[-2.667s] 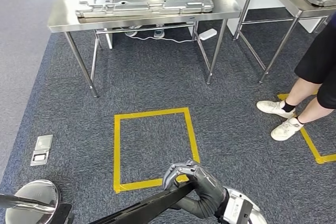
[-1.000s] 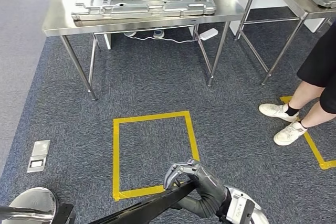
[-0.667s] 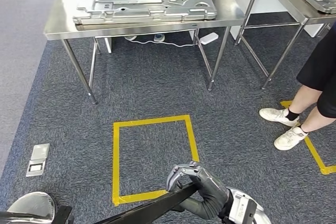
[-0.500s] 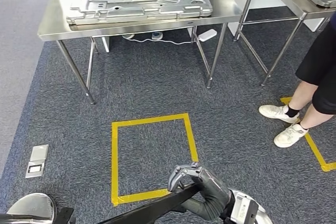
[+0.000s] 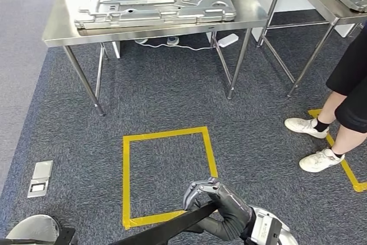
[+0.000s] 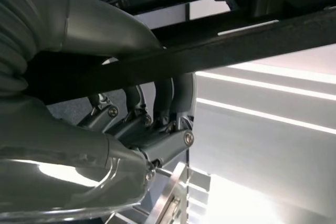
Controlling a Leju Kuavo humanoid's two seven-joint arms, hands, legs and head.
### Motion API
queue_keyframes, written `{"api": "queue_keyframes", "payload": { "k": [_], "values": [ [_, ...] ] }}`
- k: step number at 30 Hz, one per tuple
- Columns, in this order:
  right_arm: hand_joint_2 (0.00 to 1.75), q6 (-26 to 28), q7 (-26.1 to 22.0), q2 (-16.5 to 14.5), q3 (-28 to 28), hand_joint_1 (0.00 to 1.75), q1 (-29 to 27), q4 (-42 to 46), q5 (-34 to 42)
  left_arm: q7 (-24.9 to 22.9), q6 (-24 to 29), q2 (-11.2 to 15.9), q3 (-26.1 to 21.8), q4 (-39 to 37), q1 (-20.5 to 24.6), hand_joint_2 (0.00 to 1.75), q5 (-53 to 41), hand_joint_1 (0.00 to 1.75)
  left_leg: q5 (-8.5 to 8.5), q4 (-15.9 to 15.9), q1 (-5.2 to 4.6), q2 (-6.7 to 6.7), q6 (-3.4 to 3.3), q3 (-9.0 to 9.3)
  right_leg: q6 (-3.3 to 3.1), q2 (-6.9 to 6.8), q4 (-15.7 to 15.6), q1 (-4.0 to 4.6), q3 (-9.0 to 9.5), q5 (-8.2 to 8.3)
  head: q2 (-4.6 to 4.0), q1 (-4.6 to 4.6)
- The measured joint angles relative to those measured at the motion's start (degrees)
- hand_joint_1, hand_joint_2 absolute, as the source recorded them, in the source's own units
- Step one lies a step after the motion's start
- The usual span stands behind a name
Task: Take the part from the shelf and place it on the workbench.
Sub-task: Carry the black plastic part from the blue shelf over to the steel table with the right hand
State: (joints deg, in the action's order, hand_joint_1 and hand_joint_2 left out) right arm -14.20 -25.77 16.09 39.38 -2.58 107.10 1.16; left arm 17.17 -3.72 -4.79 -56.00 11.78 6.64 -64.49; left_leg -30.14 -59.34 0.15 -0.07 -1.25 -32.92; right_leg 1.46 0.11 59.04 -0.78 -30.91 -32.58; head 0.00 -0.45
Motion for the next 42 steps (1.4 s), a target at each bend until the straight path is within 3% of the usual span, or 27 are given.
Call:
{"api": "queue_keyframes", "payload": {
  "k": [2, 4, 5, 6, 7, 9, 11, 15, 17, 20, 21, 22, 23, 25, 26, 29, 32, 33, 36, 37, 38, 40, 42],
  "values": [
    [1.75, 0.0, -0.1, 0.0, 0.0, 1.75, 0.1, 0.0, 0.0, 0.0, 0.0, 0.0, 0.0, 0.0, 0.1, 1.75, 0.0, 0.00, 0.03, 0.6, 0.33, 0.04, -0.50, 0.68, 0.52, -0.01, 3.2, -0.02, -1.27, -1.92, 0.00, 0.02],
    [1.75, 0.2, -0.2, 0.0, 0.0, 1.75, 0.0, -0.1, 0.0, 0.0, -0.1, 0.0, 0.0, 0.0, 0.2, 1.75, 0.1, 0.00, -0.21, 0.7, 0.36, 0.13, -0.87, 1.06, 0.82, -0.01, 10.6, -0.10, -5.18, -5.07, 0.00, 0.03],
    [1.75, 0.3, -0.4, 0.0, 0.0, 1.75, -0.1, -0.2, 0.0, 0.0, -0.2, 0.0, 0.0, 0.0, 0.2, 1.75, 0.1, 0.00, -0.37, 0.7, 0.36, 0.15, -0.97, 1.21, 0.97, -0.01, 14.0, -0.14, -7.23, -5.98, 0.00, 0.03],
    [1.75, 0.4, -0.5, 0.0, 0.0, 1.75, -0.3, -0.2, 0.0, 0.0, -0.3, 0.0, 0.0, 0.0, 0.1, 1.75, 0.0, 0.00, -0.57, 0.7, 0.36, 0.15, -0.98, 1.42, 1.11, -0.01, 15.7, -0.15, -8.51, -5.81, 0.00, 0.03],
    [1.75, 0.5, -0.6, 0.0, 0.0, 1.75, -0.4, -0.3, 0.0, 0.0, -0.4, 0.0, 0.0, 0.0, 0.1, 1.75, 0.0, 0.00, -0.82, 0.7, 0.39, 0.11, -0.90, 1.72, 1.25, -0.02, 15.1, -0.16, -8.69, -4.43, 0.00, 0.03],
    [1.75, 0.6, -0.7, 0.0, 0.0, 1.75, -0.5, -0.3, 0.0, -0.1, -0.4, 0.0, 0.0, 0.0, 0.1, 1.75, -0.2, 0.00, -1.55, 0.7, 0.48, 0.05, -0.45, 2.65, 1.35, -0.06, 8.4, -0.18, -6.18, 0.35, 0.00, 0.03],
    [1.75, 0.9, -0.7, 0.0, 0.0, 1.75, -0.6, -0.3, -0.1, -0.3, -0.4, 0.0, 0.0, 0.0, 0.2, 1.75, -0.4, 0.00, -2.27, 0.5, 0.34, -0.02, 0.18, 3.25, 0.89, -0.10, 2.3, -0.03, -3.58, 2.90, 0.00, 0.04],
    [1.75, 1.5, -0.6, 0.0, 0.0, 1.75, -1.4, -0.3, -0.7, -0.8, -0.4, -0.1, 0.3, 0.0, 0.5, 1.75, -1.0, 0.00, -2.81, 0.6, 0.25, -0.01, 1.06, 3.45, -0.70, 0.01, 0.6, 0.06, -2.86, 2.31, 0.00, -0.02],
    [1.75, 1.9, -0.5, -0.1, 0.0, 1.75, -1.6, -0.2, -0.9, -1.1, -0.5, -0.2, 0.4, 0.0, 0.6, 1.75, -1.3, 0.00, -4.39, -1.8, 0.32, -0.01, 1.59, 2.53, -1.39, -0.10, 0.3, -0.19, -2.45, 2.12, 0.00, -0.01],
    [1.75, 2.4, -0.2, -0.1, 0.0, 1.75, -2.3, -0.1, -1.2, -1.6, -0.5, -0.2, 0.5, 0.0, 0.4, 1.75, -1.6, 0.00, -8.62, -12.6, 0.43, -0.01, 2.09, -3.33, -2.00, -0.22, 0.2, -0.18, -1.93, 1.61, 0.00, -0.03],
    [1.75, 2.5, 0.0, -0.1, 0.0, 1.75, -2.6, -0.1, -1.3, -1.7, -0.5, -0.2, 0.6, 0.0, 0.2, 1.75, -1.7, 0.00, -8.86, -15.1, 0.43, -0.01, 2.08, -5.07, -2.07, -0.19, 0.2, -0.12, -1.70, 1.40, 0.00, -0.03],
    [1.75, 2.7, 0.2, -0.1, 0.0, 1.75, -2.9, -0.1, -1.3, -1.8, -0.5, -0.3, 0.7, 0.0, 0.0, 1.75, -1.8, 0.00, -7.89, -15.6, 0.40, -0.01, 1.96, -5.83, -2.08, -0.13, 0.3, -0.05, -1.35, 1.14, 0.00, -0.03],
    [1.75, 2.8, 0.3, -0.1, 0.0, 1.75, -3.1, 0.0, -1.4, -1.8, -0.5, -0.3, 0.8, 0.0, -0.1, 1.75, -1.9, 0.00, -5.85, -13.8, 0.35, -0.01, 1.72, -5.49, -2.05, -0.08, 0.3, 0.02, -0.90, 0.84, 0.00, -0.03],
    [1.75, 2.9, 0.4, -0.1, 0.0, 1.75, -3.5, 0.0, -1.5, -2.0, -0.6, -0.3, 1.1, 0.0, -0.3, 1.75, -2.1, 0.00, -1.04, -6.7, 0.04, 0.00, 0.81, -2.92, -1.85, -0.02, 0.2, 0.14, 0.11, 0.15, 0.00, -0.03],
    [1.75, 2.9, 0.4, -0.1, 0.0, 1.75, -3.6, 0.1, -1.6, -2.1, -0.6, -0.4, 1.2, 0.0, -0.3, 1.75, -2.1, 0.00, 0.24, -3.8, -0.21, 0.00, 0.35, -1.74, -1.64, 0.05, 0.2, 0.14, 0.38, -0.11, 0.00, -0.03],
    [1.75, 3.0, 0.4, -0.1, 0.0, 1.75, -3.8, 0.2, -1.7, -2.3, -0.6, -0.4, 1.3, 0.0, -0.4, 1.75, -2.1, 0.00, 0.04, -0.9, -0.72, -0.04, -0.34, -0.61, -0.79, 0.09, 0.1, 0.06, 0.30, -0.38, 0.00, -0.02],
    [1.75, 3.0, 0.4, -0.1, 0.0, 1.75, -4.0, 0.5, -1.8, -2.3, -0.6, -0.6, 1.3, 0.0, -0.6, 1.75, -2.1, 0.00, 0.04, 0.4, -0.14, -0.04, -0.73, 0.29, 0.04, 0.00, 1.5, 0.11, 0.04, -1.64, 0.00, 0.01],
    [1.75, 3.0, 0.4, -0.1, 0.0, 1.75, -4.1, 0.6, -1.8, -2.3, -0.6, -0.7, 1.3, 0.0, -0.6, 1.75, -2.1, 0.00, 0.03, 0.7, 0.04, -0.01, -0.90, 0.69, 0.23, 0.00, 4.0, 0.08, -1.10, -2.91, 0.00, 0.02],
    [1.75, 3.1, 0.4, -0.1, 0.0, 1.75, -4.4, 0.6, -1.8, -2.2, -0.6, -0.9, 1.4, 0.0, -0.6, 1.75, -2.1, 0.00, -0.46, 0.8, 0.08, 0.08, -1.24, 1.34, 0.70, -0.01, 14.2, -0.01, -7.01, -6.38, 0.00, 0.03],
    [1.75, 3.1, 0.4, -0.1, 0.0, 1.75, -4.4, 0.6, -1.8, -2.2, -0.6, -1.0, 1.4, 0.0, -0.6, 1.75, -2.1, 0.00, -0.70, 0.8, 0.09, 0.08, -1.21, 1.61, 0.86, -0.01, 15.2, -0.02, -8.03, -5.84, 0.00, 0.03],
    [1.75, 3.1, 0.4, -0.1, 0.0, 1.75, -4.5, 0.6, -1.8, -2.2, -0.6, -1.0, 1.4, 0.0, -0.6, 1.75, -2.1, 0.00, -0.99, 0.8, 0.12, 0.05, -1.09, 1.98, 1.01, -0.02, 14.1, -0.03, -7.98, -4.20, 0.00, 0.03],
    [1.75, 3.1, 0.4, -0.1, -0.1, 1.75, -4.5, 0.6, -1.8, -2.2, -0.6, -1.1, 1.4, 0.0, -0.6, 1.75, -2.1, 0.00, -1.76, 0.8, 0.16, -0.01, -0.63, 2.98, 1.07, -0.05, 7.0, -0.02, -5.18, 0.47, 0.00, 0.03],
    [1.75, 3.2, 0.4, -0.1, -0.1, 1.75, -4.6, 0.6, -1.8, -2.2, -0.6, -1.1, 1.4, 0.0, -0.6, 1.75, -2.1, 0.00, -2.43, 0.7, 0.02, -0.04, -0.02, 3.57, 0.58, -0.04, 1.5, 0.13, -2.79, 2.51, 0.00, 0.03]
  ]
}}
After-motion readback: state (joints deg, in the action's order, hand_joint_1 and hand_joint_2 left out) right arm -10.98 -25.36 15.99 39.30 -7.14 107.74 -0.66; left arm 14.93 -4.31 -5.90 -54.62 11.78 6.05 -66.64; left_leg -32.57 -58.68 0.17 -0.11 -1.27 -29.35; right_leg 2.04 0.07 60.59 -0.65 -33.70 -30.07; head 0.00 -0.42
